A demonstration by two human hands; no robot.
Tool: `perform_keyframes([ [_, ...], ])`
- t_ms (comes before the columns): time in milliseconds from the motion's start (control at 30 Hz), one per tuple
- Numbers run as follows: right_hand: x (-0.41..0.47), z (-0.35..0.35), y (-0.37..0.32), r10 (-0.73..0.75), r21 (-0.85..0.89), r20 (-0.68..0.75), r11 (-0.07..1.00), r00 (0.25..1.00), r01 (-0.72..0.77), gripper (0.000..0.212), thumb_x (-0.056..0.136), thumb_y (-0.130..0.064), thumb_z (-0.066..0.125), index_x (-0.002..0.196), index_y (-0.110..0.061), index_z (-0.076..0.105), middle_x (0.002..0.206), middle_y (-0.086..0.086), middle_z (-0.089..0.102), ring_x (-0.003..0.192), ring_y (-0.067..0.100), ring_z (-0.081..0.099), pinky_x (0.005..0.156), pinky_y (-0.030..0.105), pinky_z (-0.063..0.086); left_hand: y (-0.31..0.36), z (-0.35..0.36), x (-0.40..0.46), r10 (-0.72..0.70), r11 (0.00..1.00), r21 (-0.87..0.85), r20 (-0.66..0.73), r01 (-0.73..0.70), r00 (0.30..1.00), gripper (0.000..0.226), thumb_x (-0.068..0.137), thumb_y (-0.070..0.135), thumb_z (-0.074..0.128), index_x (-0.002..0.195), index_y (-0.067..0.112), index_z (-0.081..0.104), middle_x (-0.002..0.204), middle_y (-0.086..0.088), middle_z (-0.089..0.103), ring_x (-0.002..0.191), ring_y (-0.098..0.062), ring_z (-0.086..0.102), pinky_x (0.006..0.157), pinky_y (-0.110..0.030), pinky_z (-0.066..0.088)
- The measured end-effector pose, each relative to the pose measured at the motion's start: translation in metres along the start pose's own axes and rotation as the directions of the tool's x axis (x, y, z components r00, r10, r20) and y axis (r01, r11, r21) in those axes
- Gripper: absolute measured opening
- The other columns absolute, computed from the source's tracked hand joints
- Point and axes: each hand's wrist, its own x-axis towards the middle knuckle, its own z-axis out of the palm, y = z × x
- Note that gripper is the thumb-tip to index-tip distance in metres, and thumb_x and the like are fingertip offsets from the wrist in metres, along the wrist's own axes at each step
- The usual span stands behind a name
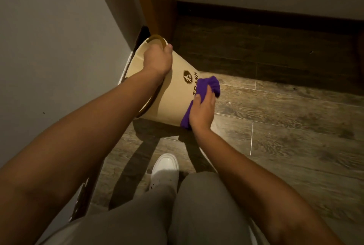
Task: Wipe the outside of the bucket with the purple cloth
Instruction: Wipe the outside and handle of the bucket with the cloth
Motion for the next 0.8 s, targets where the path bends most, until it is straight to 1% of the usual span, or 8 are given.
perform_keyframes([
  [167,-0.039,0.021,-0.035,-0.329,0.049,0.069,0.944,0.942,0.326,0.058,0.107,-0.021,0.048,0.162,-0.028,0.03,0.173,0.006,0.019,0.16,0.027,0.011,0.125,0.058,0.026,0.003,-0.008,0.013,-0.135,0.985,-0.107,0.016,0.136,0.991,0.031,0.105,0.034,0.044,0.121,0.01,0.056,0.112,-0.007,0.06,0.108,-0.026,0.058,0.097,-0.041,0.048],
  [233,-0.038,0.026,-0.046,-0.387,0.051,0.084,0.922,0.918,0.384,0.057,0.106,-0.021,0.048,0.161,-0.026,0.032,0.172,0.007,0.022,0.16,0.025,0.009,0.127,0.056,0.02,0.006,-0.01,0.016,-0.157,0.984,-0.082,0.056,0.161,0.986,0.036,0.105,0.034,0.044,0.129,0.01,0.054,0.12,-0.009,0.06,0.114,-0.028,0.057,0.102,-0.044,0.047],
  [300,-0.025,0.025,-0.047,-0.415,-0.048,0.069,0.907,0.907,0.419,0.054,0.107,-0.025,0.047,0.159,-0.025,0.036,0.17,0.008,0.029,0.159,0.025,0.014,0.127,0.053,0.02,0.007,-0.014,0.018,-0.175,0.98,-0.082,0.088,0.182,0.981,0.037,0.105,0.034,0.045,0.132,0.01,0.053,0.122,-0.009,0.059,0.116,-0.028,0.056,0.103,-0.045,0.046],
  [367,0.001,0.019,-0.041,-0.367,-0.166,0.025,0.916,0.93,0.366,0.05,0.107,-0.027,0.046,0.157,-0.024,0.04,0.167,0.008,0.036,0.157,0.027,0.022,0.125,0.051,0.024,0.006,-0.016,0.02,-0.169,0.982,-0.072,0.094,0.176,0.981,0.038,0.105,0.034,0.045,0.131,0.009,0.053,0.119,-0.009,0.057,0.114,-0.029,0.055,0.102,-0.045,0.046],
  [500,0.048,-0.002,-0.018,-0.049,-0.13,-0.036,0.99,0.998,0.044,0.047,0.108,-0.023,0.047,0.155,-0.02,0.044,0.154,0.009,0.05,0.141,0.031,0.047,0.113,0.046,0.04,-0.003,-0.012,0.018,-0.149,0.98,-0.118,0.07,0.157,0.986,0.035,0.105,0.033,0.043,0.127,0.008,0.053,0.111,-0.008,0.054,0.108,-0.028,0.054,0.097,-0.043,0.047],
  [600,0.055,-0.016,-0.006,0.062,-0.197,-0.022,0.978,0.998,-0.065,0.048,0.107,-0.02,0.047,0.155,-0.022,0.045,0.151,0.01,0.052,0.135,0.033,0.052,0.11,0.047,0.044,-0.003,-0.007,0.016,-0.115,0.981,-0.146,0.083,0.126,0.99,0.034,0.105,0.034,0.043,0.126,0.01,0.054,0.11,-0.008,0.055,0.102,-0.026,0.054,0.087,-0.041,0.047],
  [700,0.053,-0.031,-0.016,0.065,-0.158,-0.043,0.985,0.997,-0.071,0.045,0.104,-0.021,0.052,0.148,-0.025,0.052,0.142,0.008,0.06,0.128,0.031,0.058,0.105,0.047,0.051,0.001,-0.004,0.015,-0.112,0.975,-0.178,0.112,0.131,0.987,0.031,0.104,0.035,0.046,0.123,0.011,0.054,0.104,-0.006,0.057,0.089,-0.02,0.055,0.079,-0.037,0.043],
  [800,0.042,-0.051,-0.049,-0.123,-0.117,0.027,0.985,0.992,0.126,0.041,0.094,-0.033,0.061,0.135,-0.029,0.061,0.119,-0.002,0.068,0.11,0.025,0.066,0.088,0.041,0.057,0.005,-0.007,0.018,-0.164,0.96,-0.204,0.15,0.193,0.975,0.026,0.103,0.037,0.049,0.114,0.014,0.053,0.093,-0.003,0.055,0.082,-0.018,0.054,0.076,-0.037,0.045],
])
